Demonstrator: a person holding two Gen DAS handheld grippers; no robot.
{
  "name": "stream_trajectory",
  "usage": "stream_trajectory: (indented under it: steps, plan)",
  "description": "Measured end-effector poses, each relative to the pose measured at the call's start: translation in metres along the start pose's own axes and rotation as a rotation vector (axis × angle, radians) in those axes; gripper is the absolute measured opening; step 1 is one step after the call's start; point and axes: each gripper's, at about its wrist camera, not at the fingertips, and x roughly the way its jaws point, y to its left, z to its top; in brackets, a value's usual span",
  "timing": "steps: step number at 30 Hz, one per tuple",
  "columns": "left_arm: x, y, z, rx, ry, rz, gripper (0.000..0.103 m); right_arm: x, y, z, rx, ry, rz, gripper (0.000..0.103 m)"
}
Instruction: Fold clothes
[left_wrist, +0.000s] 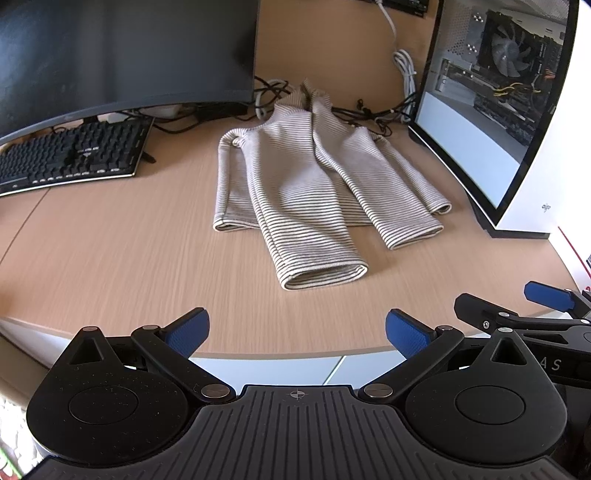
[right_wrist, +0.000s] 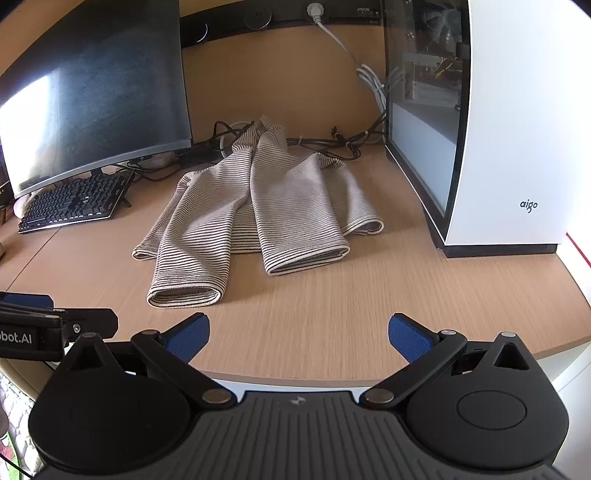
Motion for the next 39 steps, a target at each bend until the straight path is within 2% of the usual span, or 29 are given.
stream_trajectory:
  steps: [39]
  plan:
    - [0.0011,0.0032,-0.0008,0.000,0.014,-0.005,0.103,0.0022,-0.0018,-0.0010,0.020,0.017,-0.003,0.103]
